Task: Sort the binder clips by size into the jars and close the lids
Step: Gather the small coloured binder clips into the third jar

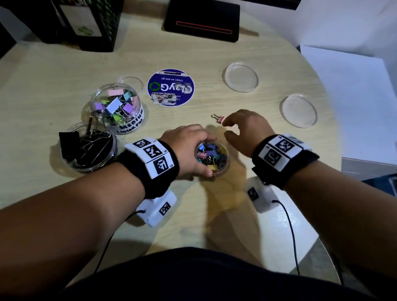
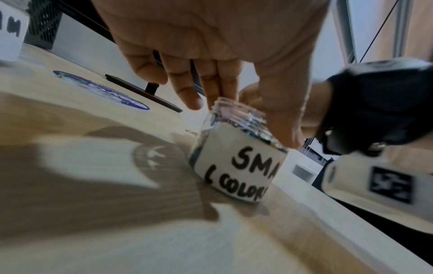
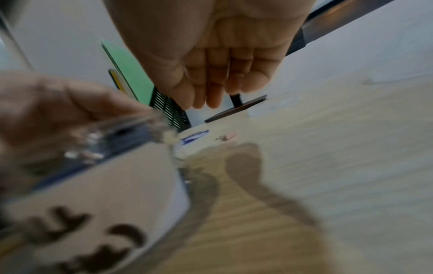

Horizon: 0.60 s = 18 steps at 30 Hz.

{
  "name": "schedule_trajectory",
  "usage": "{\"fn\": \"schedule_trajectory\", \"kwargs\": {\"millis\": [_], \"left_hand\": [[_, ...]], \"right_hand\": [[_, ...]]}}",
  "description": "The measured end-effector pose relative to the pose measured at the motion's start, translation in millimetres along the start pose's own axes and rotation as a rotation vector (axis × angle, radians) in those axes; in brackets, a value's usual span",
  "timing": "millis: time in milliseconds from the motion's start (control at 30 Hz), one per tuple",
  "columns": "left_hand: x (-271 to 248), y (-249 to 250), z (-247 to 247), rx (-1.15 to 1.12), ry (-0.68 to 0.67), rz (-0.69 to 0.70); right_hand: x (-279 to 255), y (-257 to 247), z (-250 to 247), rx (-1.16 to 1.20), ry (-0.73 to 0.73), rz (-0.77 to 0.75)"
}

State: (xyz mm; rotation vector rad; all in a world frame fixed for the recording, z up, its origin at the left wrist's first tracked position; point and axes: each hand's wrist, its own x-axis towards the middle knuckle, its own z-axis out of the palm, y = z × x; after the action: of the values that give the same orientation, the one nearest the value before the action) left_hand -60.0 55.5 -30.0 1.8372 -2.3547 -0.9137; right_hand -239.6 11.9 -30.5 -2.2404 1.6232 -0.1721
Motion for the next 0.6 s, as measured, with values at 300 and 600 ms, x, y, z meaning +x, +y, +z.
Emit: {"fn": "schedule_trajectory", "kwargs": {"millis": [300, 600], "left_hand": [[1, -2, 1, -0.052, 0.000, 0.012], [0, -3, 2, -0.070, 0.010, 0.015]], "right_hand": [[35, 2, 23, -0.245, -0.291, -0.075], [27, 3, 17, -0.395, -0.325, -0.022]]}}
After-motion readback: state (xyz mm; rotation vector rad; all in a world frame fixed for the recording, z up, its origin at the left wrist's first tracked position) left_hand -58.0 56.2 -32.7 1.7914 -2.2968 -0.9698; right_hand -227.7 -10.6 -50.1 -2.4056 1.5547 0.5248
